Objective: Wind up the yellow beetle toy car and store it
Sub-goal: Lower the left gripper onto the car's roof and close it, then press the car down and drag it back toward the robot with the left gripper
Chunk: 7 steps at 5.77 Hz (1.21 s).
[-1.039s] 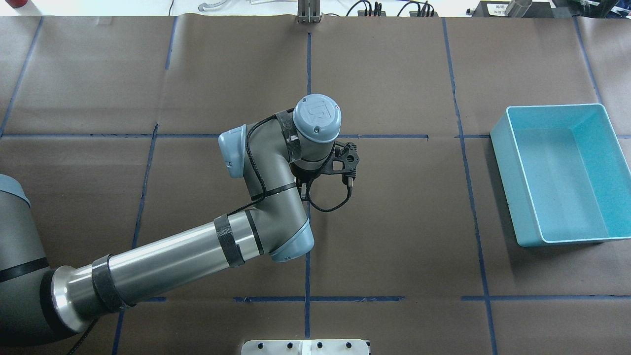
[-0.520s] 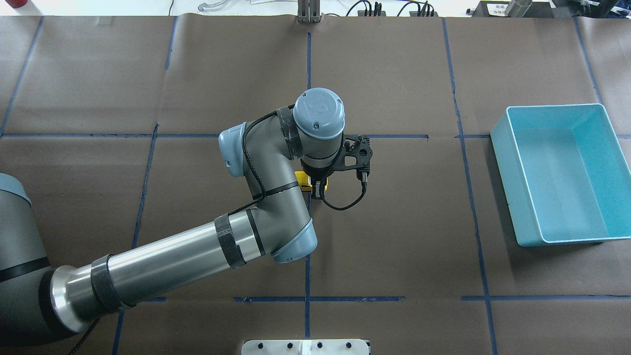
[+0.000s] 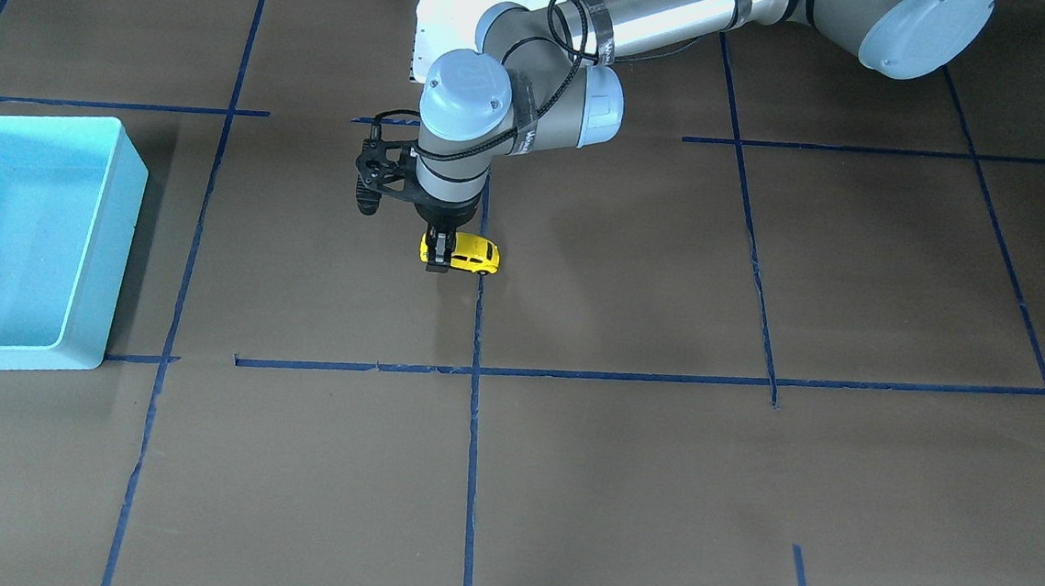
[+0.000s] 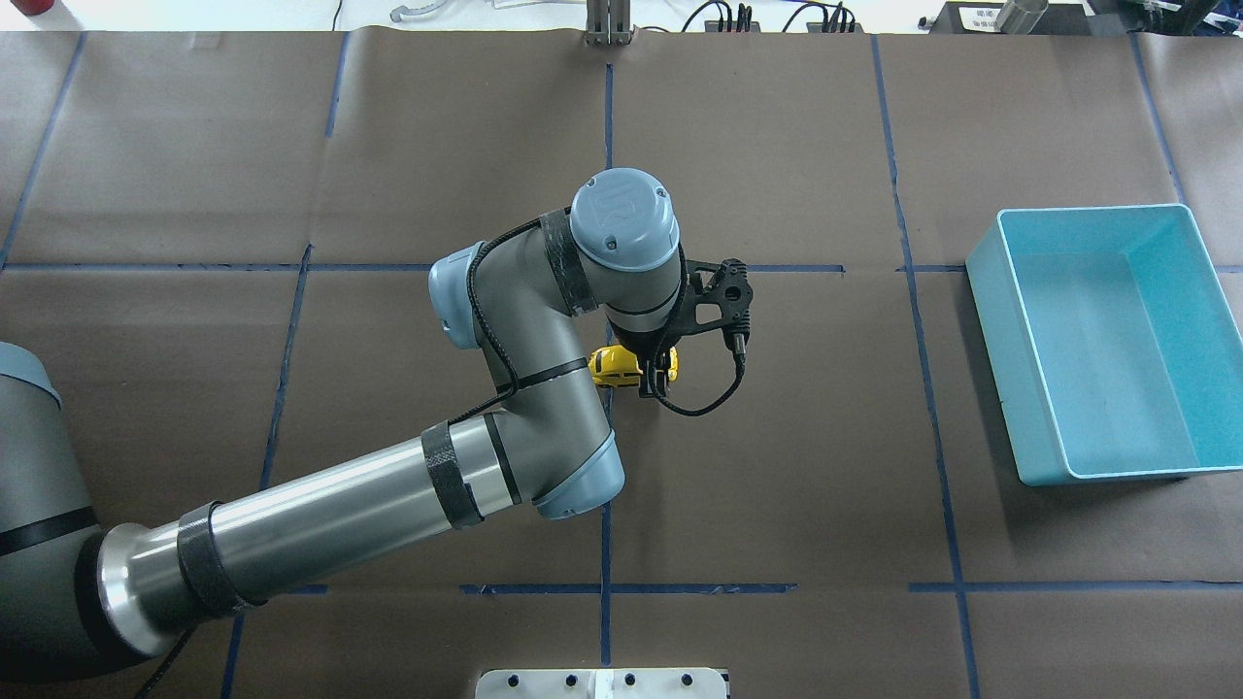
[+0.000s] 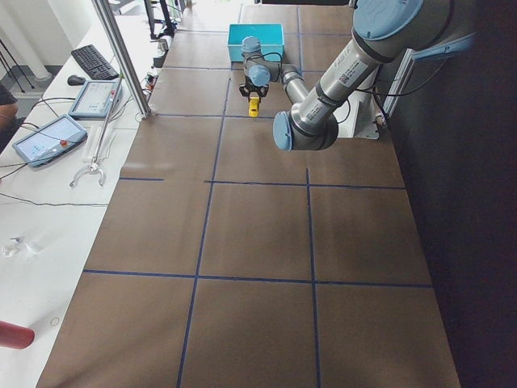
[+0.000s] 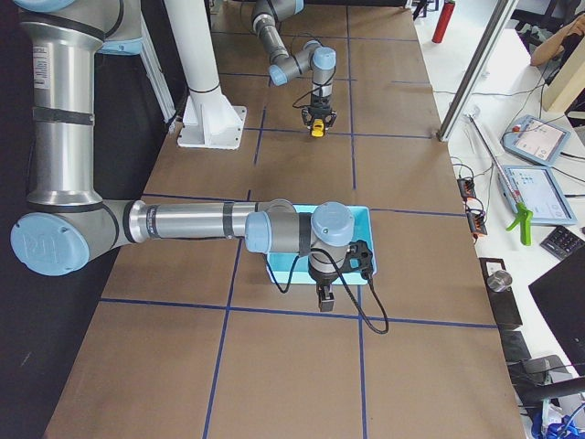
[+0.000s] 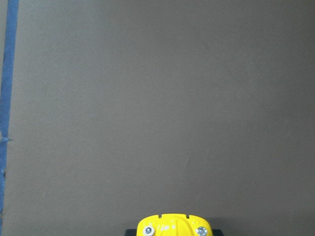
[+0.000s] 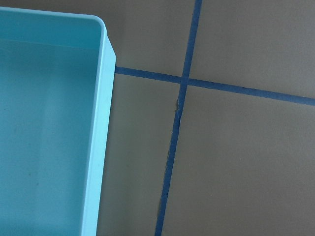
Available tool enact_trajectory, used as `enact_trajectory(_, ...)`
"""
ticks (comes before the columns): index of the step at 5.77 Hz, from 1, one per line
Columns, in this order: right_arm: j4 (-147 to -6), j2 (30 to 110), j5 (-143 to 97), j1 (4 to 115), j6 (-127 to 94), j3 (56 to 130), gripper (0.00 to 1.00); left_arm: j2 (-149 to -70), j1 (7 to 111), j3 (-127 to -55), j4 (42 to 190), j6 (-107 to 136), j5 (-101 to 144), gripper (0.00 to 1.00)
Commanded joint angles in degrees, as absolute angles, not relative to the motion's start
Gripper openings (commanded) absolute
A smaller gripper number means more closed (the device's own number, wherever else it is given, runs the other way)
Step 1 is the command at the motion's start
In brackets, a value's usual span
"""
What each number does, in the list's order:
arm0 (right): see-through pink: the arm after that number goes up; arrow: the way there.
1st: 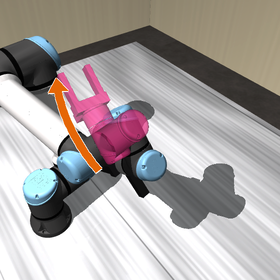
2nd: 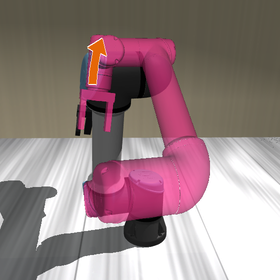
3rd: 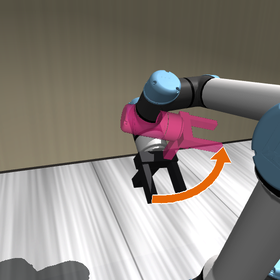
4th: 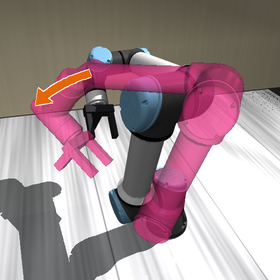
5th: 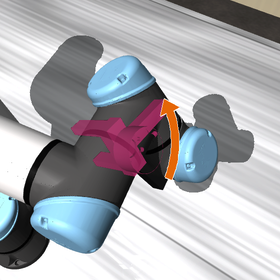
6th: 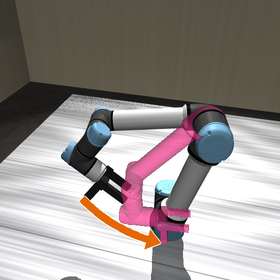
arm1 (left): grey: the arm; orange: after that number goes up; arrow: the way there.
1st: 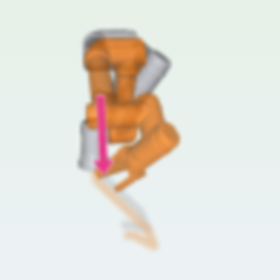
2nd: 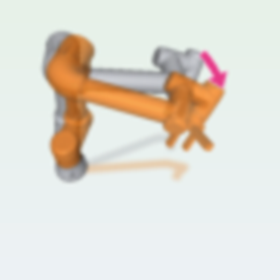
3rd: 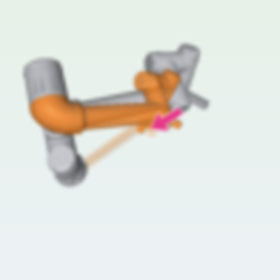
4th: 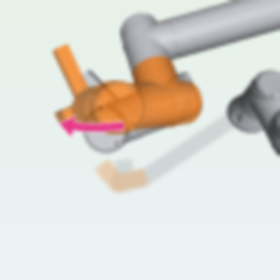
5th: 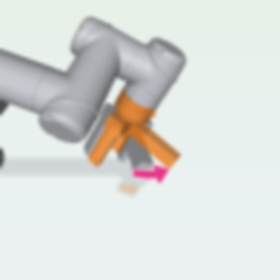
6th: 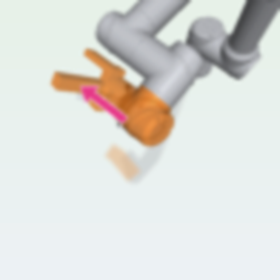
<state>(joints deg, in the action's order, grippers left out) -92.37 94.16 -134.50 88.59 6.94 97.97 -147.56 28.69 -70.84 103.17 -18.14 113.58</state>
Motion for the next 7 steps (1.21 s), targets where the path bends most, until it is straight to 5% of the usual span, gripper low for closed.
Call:
enact_trajectory(1,-92.4,94.1,-134.4,88.6,6.9,97.9,1.0,-146.9,28.7,-70.2,106.8,-18.2,114.0,0.0)
enact_trajectory(7,-92.4,94.1,-134.5,88.5,6.9,97.8,1.0,-145.0,28.7,-69.8,111.6,-18.3,113.6,0.0)
